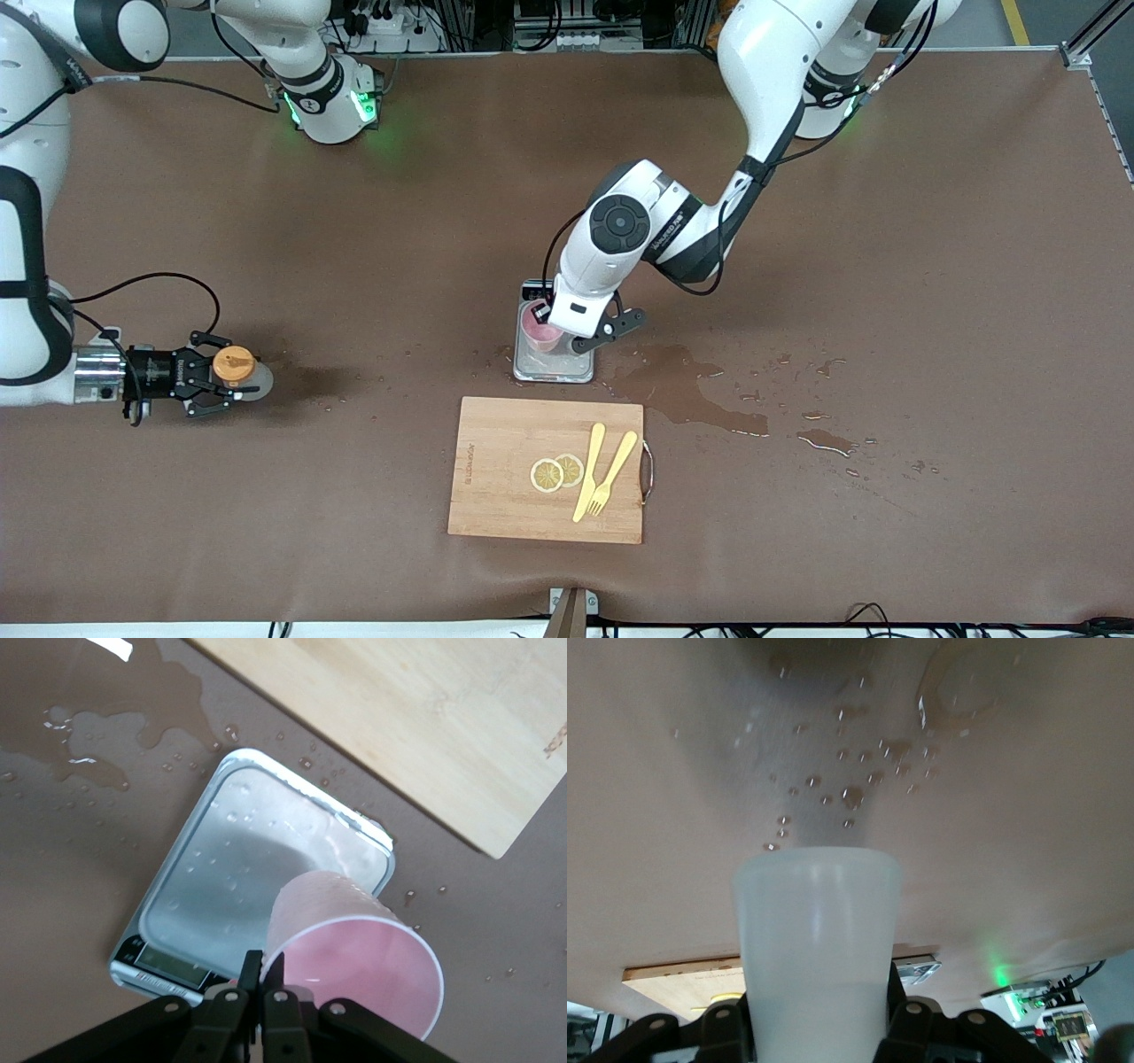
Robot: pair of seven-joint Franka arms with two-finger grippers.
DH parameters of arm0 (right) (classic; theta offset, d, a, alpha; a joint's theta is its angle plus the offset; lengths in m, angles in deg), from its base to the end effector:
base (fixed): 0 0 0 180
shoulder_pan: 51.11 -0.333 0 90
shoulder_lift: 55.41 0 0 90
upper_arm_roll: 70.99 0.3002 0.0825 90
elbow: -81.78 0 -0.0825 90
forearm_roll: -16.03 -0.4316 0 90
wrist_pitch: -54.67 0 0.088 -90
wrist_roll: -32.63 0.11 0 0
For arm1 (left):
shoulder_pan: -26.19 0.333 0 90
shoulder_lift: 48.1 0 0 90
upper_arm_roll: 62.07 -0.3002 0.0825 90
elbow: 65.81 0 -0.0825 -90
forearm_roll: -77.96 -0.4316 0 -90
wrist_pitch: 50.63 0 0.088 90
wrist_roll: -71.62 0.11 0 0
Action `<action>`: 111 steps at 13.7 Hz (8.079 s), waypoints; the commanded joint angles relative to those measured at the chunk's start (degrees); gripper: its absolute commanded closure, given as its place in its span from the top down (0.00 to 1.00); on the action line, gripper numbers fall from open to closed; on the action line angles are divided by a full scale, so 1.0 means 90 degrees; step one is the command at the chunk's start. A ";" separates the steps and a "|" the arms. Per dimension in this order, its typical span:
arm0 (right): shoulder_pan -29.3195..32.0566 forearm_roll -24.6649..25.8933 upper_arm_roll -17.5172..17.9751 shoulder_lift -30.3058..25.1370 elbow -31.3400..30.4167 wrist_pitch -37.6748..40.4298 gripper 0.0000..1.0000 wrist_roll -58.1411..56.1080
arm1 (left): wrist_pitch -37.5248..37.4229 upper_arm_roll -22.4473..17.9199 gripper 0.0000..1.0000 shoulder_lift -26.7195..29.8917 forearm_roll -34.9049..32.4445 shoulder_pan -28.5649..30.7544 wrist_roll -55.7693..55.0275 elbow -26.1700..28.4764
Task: Add sauce to pink cup with both arms
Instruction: 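Open the left gripper on the cup while the right gripper lifts the bottle, then bring the bottle over the cup with the right gripper while the left gripper withdraws, then squeeze sauce from the inverted bottle into the pink cup with the right gripper, then carry the bottle back to its starting spot with the right gripper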
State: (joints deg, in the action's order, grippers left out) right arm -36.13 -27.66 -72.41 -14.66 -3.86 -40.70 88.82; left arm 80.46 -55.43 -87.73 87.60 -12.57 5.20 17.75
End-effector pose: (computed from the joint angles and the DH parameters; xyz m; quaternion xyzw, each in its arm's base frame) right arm 0.6821 -0.1257 0.1989 -0.6454 0.6376 0.3489 0.2350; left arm 0.5436 -0.5371 0.2509 0.9613 0.2458 -0.0460 0.1154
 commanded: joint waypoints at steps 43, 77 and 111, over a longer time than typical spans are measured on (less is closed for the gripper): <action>-0.4672 0.4550 -0.0047 -0.0778 0.0550 -0.0498 0.48 0.8081 | -0.1606 -0.0015 1.00 0.2870 -0.0622 0.2266 0.4487 0.2258; -0.5659 0.6005 -0.0057 0.0814 0.2943 0.1984 0.36 0.9147 | -0.5238 -0.0523 1.00 0.4443 -0.1179 0.3428 0.7576 0.0307; 0.0003 0.0363 -0.0037 -0.0963 0.0377 0.1847 0.46 0.0908 | -0.5317 -0.0533 1.00 0.4443 -0.1179 0.3526 0.7586 0.0296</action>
State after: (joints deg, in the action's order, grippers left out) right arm -39.59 -20.43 -73.74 -21.28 5.20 -23.34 103.02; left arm 33.90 -60.42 -46.92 78.71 19.29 73.80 22.25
